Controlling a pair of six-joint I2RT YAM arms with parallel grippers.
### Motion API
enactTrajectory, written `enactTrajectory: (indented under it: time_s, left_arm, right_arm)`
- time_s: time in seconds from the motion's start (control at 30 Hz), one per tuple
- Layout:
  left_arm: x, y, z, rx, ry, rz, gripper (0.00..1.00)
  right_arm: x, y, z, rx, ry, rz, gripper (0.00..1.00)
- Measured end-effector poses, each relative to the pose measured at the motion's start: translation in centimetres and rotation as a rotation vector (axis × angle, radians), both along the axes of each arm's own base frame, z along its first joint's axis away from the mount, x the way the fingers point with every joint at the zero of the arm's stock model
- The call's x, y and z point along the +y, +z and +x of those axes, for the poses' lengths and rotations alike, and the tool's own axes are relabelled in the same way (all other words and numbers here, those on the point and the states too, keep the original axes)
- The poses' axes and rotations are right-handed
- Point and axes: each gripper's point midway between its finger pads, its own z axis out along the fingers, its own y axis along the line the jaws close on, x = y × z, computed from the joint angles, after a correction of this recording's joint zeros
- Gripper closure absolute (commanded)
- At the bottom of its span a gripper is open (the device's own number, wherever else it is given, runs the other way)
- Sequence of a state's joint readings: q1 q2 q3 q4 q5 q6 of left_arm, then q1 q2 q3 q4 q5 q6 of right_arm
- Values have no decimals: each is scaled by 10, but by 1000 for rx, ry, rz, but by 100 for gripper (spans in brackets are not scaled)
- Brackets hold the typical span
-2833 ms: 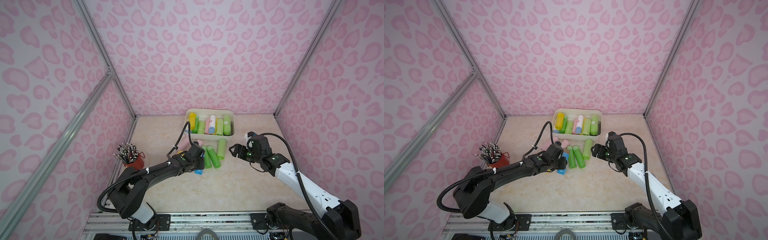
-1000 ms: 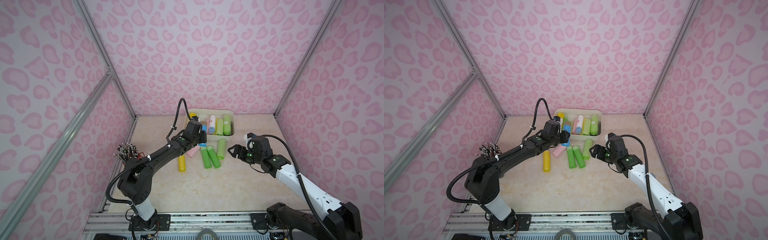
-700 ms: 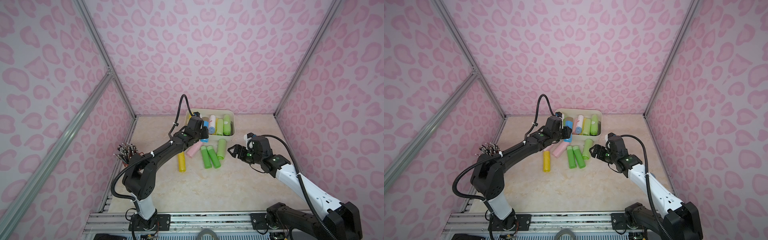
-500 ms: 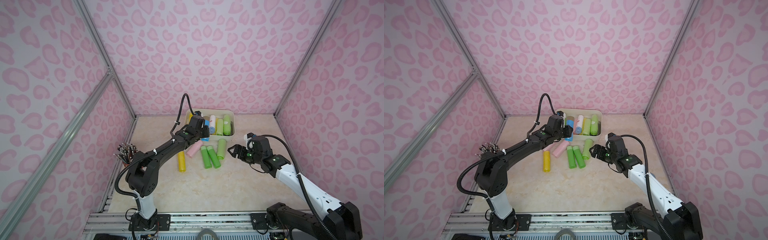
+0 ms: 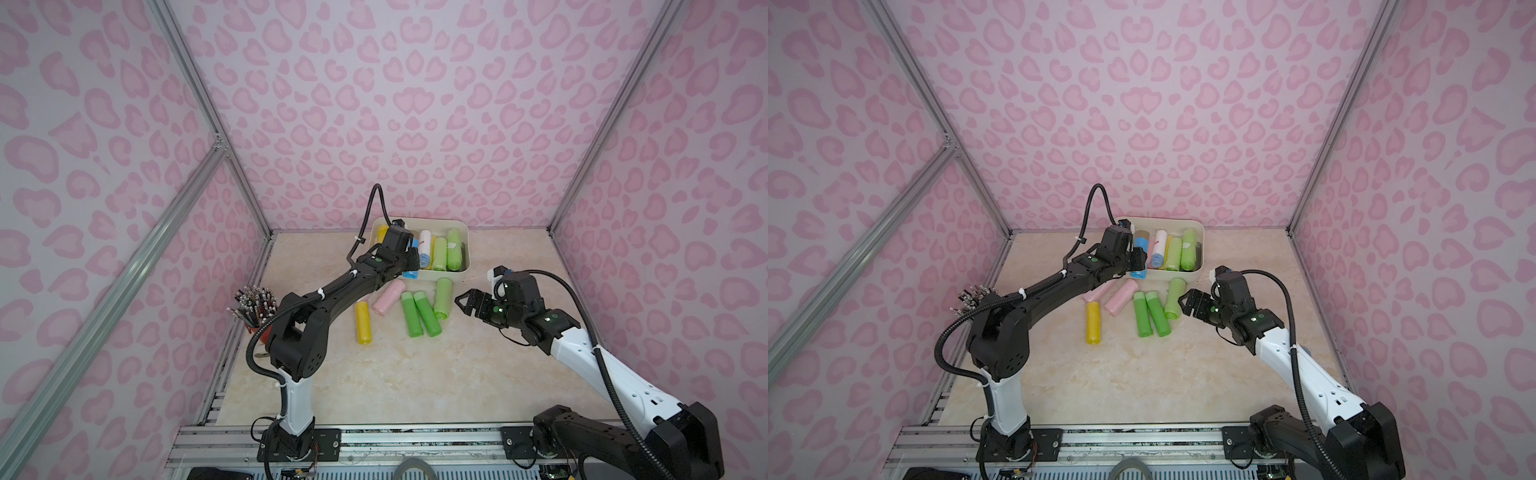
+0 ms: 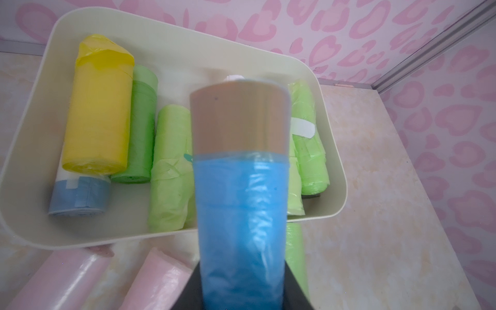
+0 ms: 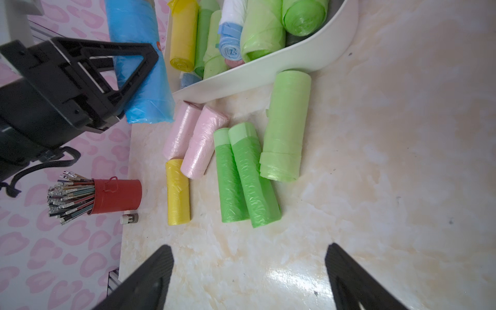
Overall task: Put the roll of trash bags into the storage box
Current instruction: Place the roll of trash bags in the storage box.
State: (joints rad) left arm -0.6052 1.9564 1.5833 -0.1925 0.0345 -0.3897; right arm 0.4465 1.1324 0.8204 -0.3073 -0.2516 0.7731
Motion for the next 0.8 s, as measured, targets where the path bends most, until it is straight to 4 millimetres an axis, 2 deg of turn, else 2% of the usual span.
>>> enactTrajectory:
  time_s: [0.4,0.8]
  left_arm:
    - [-6,-28,17,52,-1,38,73]
    - [2,-61,31,109,22,65,74]
  right_arm:
    - [1,3,-2,-4,7,9,10]
    - [0,-1,-4,4,7,5,10]
